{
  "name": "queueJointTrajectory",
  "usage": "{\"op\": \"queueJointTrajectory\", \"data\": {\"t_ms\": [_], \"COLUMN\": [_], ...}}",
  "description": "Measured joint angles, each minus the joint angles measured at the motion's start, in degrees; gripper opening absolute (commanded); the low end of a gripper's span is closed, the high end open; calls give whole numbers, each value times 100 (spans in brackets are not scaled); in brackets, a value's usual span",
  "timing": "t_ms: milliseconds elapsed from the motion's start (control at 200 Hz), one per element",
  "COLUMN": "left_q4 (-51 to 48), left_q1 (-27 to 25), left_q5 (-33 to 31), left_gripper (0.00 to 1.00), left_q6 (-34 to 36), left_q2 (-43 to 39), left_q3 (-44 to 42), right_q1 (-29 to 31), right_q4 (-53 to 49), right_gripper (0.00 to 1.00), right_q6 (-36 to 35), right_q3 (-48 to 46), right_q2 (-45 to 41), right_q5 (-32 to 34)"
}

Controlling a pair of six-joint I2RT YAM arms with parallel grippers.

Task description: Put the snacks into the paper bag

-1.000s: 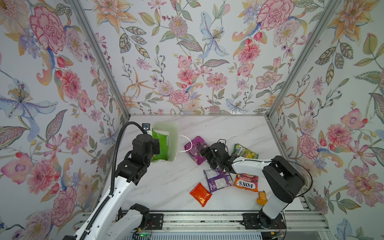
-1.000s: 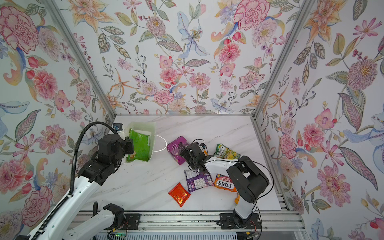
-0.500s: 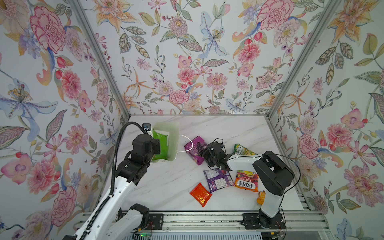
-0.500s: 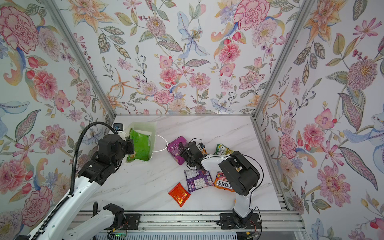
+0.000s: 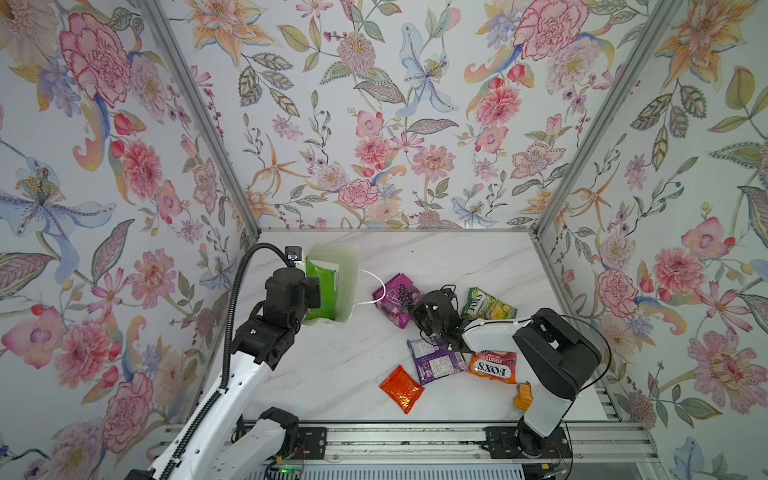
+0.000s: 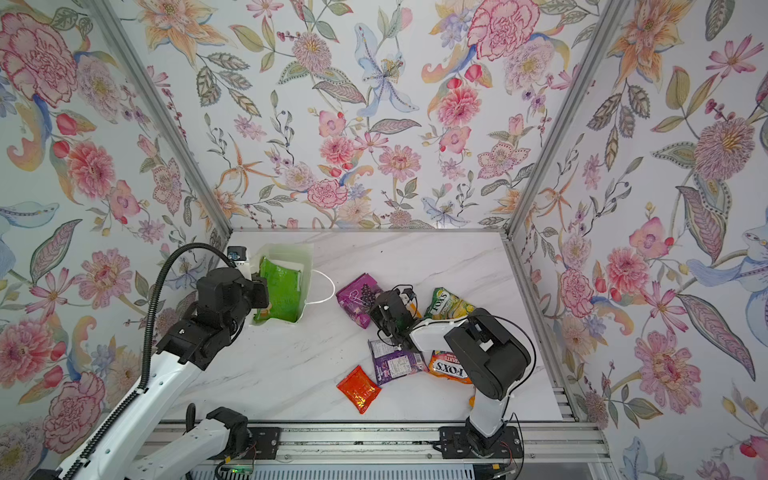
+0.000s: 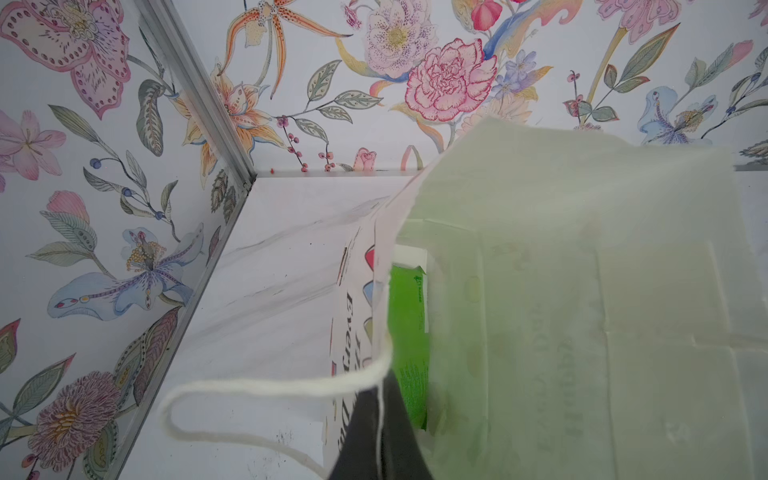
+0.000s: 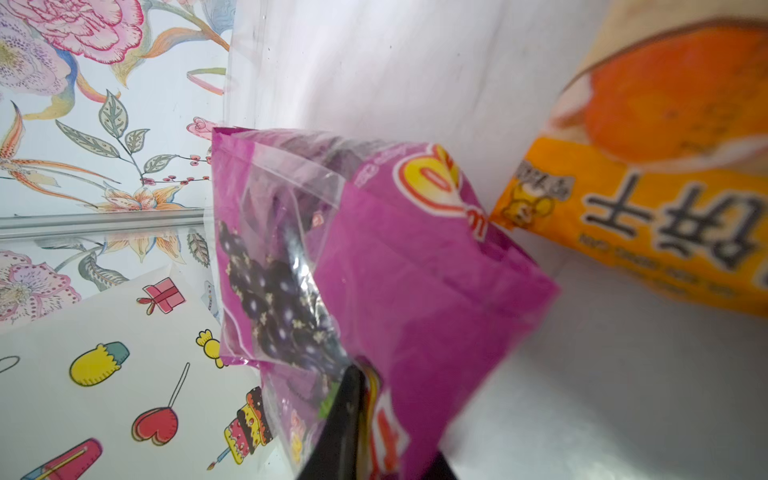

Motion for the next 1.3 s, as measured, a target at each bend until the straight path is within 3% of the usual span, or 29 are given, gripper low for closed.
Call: {"op": "queueJointTrajectory", "data": {"t_ms": [255, 475, 831, 1301], "left_q4": [20, 22, 2, -872], "left_q1": [48, 92, 101, 59], "left_q5": [26, 160, 437, 863], "left_gripper": [0, 0, 0, 0], "left_q6": [0, 0, -2, -352], "left_q2": [98, 168, 232, 911], "left_q3": [0, 0, 52, 1263], "right_q1": [-2, 52, 118, -160], "right_q4": [-59, -754, -1882, -2562], "right_gripper": [8, 0, 0, 0], "right_q6": [-317, -1165, -2258, -2903], "right_q3": [-138, -103, -81, -92], "right_q2": [-291, -935, -2096, -3534], "right_q5": [-92, -284, -332, -398]}}
